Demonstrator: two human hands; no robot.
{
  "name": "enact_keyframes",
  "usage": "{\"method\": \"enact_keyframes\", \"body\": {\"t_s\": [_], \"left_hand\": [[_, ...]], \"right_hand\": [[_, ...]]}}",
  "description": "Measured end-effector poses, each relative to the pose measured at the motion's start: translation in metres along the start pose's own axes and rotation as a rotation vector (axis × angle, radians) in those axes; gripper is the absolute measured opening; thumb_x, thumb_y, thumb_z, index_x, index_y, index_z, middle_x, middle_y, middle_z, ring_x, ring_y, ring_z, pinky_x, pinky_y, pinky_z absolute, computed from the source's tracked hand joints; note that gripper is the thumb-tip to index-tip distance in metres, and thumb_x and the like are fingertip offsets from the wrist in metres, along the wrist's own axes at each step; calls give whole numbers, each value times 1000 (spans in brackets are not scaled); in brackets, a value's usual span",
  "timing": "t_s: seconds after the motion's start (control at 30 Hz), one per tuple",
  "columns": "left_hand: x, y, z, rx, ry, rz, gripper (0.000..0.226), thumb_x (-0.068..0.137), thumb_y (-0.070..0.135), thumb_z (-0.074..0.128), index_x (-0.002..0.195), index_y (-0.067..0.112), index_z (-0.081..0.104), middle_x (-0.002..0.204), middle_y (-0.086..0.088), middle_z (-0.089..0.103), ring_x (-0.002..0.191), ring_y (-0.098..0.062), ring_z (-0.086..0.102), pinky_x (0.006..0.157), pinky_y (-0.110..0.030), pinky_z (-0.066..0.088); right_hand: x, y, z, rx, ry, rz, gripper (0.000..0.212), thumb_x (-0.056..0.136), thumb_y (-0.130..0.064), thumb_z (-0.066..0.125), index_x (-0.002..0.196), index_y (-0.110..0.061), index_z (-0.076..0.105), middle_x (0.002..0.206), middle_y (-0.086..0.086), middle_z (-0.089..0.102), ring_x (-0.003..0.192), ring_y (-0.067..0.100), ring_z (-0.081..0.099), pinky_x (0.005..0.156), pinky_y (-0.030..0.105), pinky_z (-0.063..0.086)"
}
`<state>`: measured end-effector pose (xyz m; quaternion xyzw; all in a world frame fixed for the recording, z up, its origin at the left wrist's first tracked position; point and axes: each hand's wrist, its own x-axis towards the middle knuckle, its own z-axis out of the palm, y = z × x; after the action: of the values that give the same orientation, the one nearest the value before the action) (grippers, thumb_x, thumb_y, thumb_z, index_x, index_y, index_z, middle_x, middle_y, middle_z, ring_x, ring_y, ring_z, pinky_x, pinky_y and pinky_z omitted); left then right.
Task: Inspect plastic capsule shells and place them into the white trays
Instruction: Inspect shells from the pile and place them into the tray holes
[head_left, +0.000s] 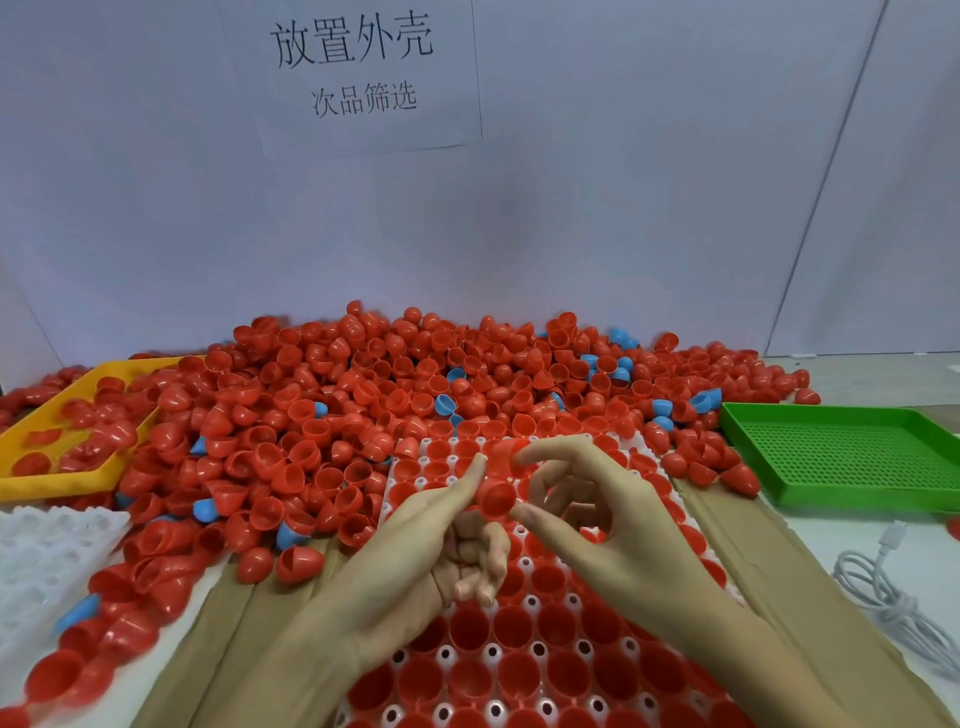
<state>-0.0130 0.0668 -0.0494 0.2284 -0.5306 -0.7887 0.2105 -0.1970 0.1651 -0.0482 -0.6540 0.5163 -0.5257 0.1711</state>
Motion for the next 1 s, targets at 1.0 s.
{"method": "enact_keyframes", "body": {"t_s": [1.0], "left_hand": [[5, 5, -62, 278, 491, 395, 43, 99, 47, 62, 86, 8, 78, 58, -8, 53, 42, -18, 50, 36, -19, 35]], "right_hand": [[-99, -8, -111, -398, 110, 213, 35, 94, 1, 73, 105, -31, 76, 91, -13, 75, 72, 15, 72, 65, 41, 60]]}}
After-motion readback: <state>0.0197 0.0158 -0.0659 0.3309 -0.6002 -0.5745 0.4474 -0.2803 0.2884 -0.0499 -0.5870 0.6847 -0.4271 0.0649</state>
